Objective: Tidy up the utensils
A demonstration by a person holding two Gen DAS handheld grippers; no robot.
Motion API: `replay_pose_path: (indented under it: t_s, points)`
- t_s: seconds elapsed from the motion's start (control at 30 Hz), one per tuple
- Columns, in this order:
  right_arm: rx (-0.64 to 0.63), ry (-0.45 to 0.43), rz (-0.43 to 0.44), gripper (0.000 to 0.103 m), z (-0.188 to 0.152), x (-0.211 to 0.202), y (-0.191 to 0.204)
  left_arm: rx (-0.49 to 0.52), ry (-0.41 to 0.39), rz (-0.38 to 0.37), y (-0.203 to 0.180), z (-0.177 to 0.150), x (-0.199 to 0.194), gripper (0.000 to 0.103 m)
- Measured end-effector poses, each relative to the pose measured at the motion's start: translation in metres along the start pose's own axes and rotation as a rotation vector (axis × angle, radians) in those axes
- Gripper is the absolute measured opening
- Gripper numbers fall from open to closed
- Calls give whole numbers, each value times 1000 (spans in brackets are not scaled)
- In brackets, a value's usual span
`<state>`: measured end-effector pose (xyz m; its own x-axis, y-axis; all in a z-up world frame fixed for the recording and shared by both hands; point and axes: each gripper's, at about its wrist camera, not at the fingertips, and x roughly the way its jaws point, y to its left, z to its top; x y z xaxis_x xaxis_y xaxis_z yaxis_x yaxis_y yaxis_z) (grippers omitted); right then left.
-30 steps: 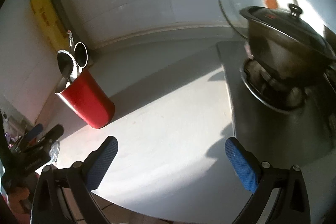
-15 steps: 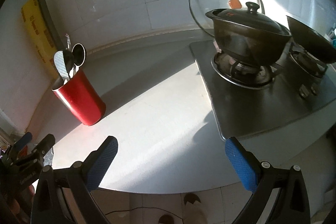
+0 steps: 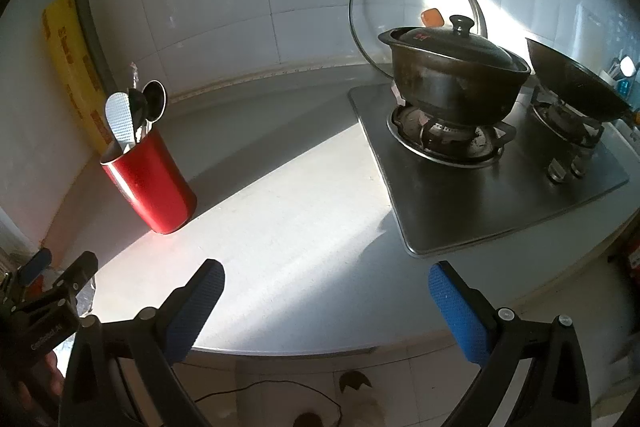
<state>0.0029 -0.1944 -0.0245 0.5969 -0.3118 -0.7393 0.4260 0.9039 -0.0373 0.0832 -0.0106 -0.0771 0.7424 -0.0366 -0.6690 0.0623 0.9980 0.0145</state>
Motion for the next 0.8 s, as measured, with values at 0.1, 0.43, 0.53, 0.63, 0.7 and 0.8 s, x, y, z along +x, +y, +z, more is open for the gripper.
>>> replay_pose_path:
  t_s: [0.1,0.43,0.53,0.63,0.7,0.8]
  points:
    - [-3,-1,-5,103,0,-1,1,-4,10,-7,1,0,2,102]
    - [0,-5,-21,103,1,-2,0,10,11,-14,-4,1,4,102]
    - [0,-7,-23,103,2,-2,0,11,11,-17,-5,2,5,102]
    - [1,-8,-24,103,2,-2,0,14,14,-17,-5,1,6,102]
    - [0,-7,-24,103,3,-1,1,17,17,-18,-5,1,7,102]
    - [-1,-6,-23,103,2,-1,2,18,19,-18,-4,2,7,102]
